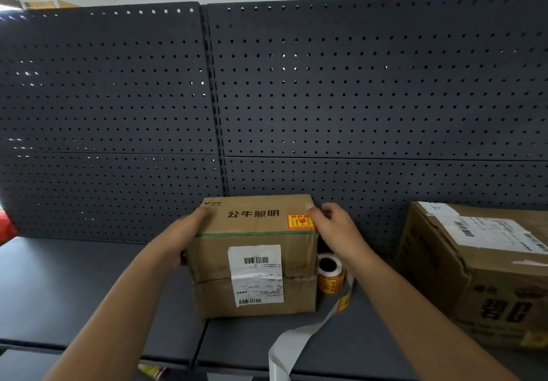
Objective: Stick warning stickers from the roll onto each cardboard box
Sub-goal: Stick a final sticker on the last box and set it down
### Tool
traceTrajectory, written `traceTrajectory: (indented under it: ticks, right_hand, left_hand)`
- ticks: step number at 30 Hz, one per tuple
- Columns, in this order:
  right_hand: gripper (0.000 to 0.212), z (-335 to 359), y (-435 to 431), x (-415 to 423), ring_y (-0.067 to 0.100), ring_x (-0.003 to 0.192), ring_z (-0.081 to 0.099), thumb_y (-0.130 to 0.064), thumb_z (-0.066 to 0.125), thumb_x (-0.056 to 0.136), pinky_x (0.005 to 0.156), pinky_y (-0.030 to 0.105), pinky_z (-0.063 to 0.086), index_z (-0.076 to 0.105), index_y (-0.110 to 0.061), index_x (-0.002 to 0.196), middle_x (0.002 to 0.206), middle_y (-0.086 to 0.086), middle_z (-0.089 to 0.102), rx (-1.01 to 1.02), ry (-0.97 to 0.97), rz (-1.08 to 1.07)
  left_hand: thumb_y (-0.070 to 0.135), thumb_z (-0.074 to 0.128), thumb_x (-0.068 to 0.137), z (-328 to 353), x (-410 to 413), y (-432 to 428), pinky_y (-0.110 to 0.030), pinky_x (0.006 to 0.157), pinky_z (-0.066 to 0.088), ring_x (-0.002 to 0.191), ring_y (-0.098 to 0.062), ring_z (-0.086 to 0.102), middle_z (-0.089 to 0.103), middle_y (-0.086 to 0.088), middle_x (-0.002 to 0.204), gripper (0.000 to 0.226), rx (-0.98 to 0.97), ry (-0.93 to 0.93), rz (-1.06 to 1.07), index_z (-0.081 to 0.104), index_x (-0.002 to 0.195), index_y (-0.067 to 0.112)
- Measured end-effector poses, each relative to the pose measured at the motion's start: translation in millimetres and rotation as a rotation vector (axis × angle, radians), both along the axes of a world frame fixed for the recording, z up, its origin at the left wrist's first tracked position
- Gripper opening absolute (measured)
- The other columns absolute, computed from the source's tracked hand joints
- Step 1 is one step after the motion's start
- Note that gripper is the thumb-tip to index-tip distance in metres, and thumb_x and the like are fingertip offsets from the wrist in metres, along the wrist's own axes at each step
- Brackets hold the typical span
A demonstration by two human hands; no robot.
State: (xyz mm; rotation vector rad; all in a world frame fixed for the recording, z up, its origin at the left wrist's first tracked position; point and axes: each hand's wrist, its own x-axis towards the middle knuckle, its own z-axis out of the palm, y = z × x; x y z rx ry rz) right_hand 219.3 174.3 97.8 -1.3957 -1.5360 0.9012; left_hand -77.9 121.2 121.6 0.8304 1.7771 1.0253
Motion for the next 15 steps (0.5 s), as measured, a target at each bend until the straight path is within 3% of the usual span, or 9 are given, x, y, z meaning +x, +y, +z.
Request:
traceTrajectory:
  ticks: [3,7,10,15]
  right_hand:
    - [0.050,-4,-6,-4,0.019,0.110,0.067,-0.056,0.054,0.101,0.091,0.037,0.053,0.064,-0.014,0.125,0.119,0.002,0.071,-0.063,0.006,0.077]
    - [0.037,-4,-16,-4,0.017,0.096,0.071,-0.050,0.054,0.103,0.085,0.039,0.056,0.070,-0.017,0.105,0.101,0.001,0.075,-0.012,0.006,0.112]
    - [0.031,-1,-27,-5,0.011,0.096,0.072,-0.044,0.058,0.103,0.073,0.026,0.054,0.070,-0.017,0.111,0.102,-0.004,0.075,0.028,0.049,0.125]
    - [0.033,-10,-47,-4,-0.006,0.107,0.067,-0.034,0.071,0.097,0.091,0.024,0.057,0.059,-0.033,0.128,0.117,-0.017,0.071,0.093,0.138,0.204]
  left_hand:
    - [0.063,0.070,0.087,-2,3,-3,-0.048,0.091,0.057,0.099,-0.034,0.073,0.078,-0.015,0.105,0.054,-0.001,-0.116,-0.052,0.070,0.114,0.017]
    - [0.056,0.072,0.090,-1,2,-9,-0.041,0.083,0.056,0.092,-0.030,0.073,0.080,-0.011,0.097,0.047,0.036,-0.124,-0.090,0.072,0.114,0.016]
    - [0.049,0.068,0.095,-6,-6,-15,-0.042,0.086,0.055,0.097,-0.030,0.073,0.080,-0.010,0.105,0.042,0.121,-0.161,-0.126,0.071,0.121,0.016]
    - [0.032,0.076,0.089,-17,-22,-40,-0.042,0.084,0.055,0.111,-0.034,0.071,0.077,-0.007,0.118,0.047,0.368,-0.238,-0.165,0.062,0.132,0.021]
